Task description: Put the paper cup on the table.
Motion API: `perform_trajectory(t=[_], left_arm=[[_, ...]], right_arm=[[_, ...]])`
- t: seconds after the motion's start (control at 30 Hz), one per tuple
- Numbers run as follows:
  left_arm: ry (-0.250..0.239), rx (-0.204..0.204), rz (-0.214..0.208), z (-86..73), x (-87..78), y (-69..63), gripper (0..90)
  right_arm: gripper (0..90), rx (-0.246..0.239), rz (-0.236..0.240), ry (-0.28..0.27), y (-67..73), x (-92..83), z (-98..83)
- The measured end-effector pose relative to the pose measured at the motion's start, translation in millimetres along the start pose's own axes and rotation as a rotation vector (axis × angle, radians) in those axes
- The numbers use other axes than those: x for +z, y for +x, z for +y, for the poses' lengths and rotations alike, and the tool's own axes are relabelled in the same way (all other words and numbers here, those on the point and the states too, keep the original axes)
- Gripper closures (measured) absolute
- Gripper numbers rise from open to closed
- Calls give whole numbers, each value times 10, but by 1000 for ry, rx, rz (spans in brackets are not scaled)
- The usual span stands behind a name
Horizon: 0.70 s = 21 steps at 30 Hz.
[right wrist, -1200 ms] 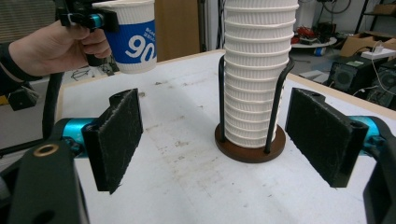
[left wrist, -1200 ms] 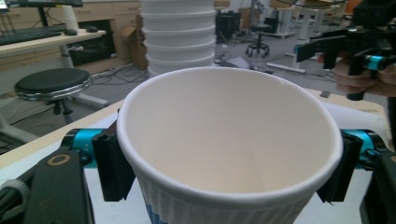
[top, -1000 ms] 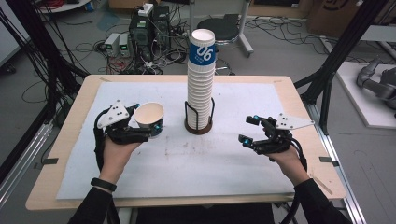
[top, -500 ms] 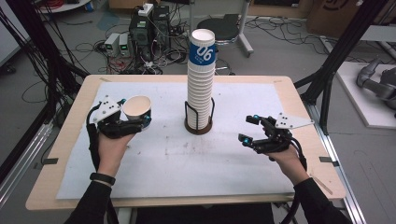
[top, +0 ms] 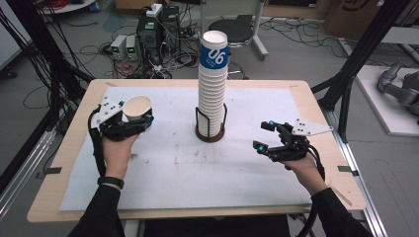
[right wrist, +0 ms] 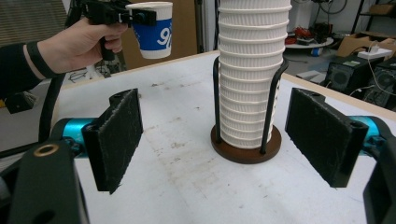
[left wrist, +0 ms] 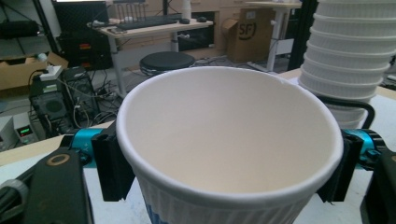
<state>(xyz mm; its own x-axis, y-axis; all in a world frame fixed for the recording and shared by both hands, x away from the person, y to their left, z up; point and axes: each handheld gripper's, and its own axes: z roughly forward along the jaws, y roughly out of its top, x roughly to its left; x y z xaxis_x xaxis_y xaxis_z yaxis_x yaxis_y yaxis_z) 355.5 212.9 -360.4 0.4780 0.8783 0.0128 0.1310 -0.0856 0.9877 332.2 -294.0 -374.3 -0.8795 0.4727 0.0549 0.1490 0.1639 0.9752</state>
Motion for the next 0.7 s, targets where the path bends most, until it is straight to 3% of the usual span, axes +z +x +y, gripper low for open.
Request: perform_trajectory(t=[0.17,0.53,0.7], left_arm=[[-6,-20,34,5,-10,31,228],[-17,-22,55,23,51,47,228],[-17,-45,58,-8,118,70,228]], right_arm=[[195,1,3,-1,-2,4,-1],[195,-3,4,-1,1,15,0],[195,-2,6,-1,0,25,-2]])
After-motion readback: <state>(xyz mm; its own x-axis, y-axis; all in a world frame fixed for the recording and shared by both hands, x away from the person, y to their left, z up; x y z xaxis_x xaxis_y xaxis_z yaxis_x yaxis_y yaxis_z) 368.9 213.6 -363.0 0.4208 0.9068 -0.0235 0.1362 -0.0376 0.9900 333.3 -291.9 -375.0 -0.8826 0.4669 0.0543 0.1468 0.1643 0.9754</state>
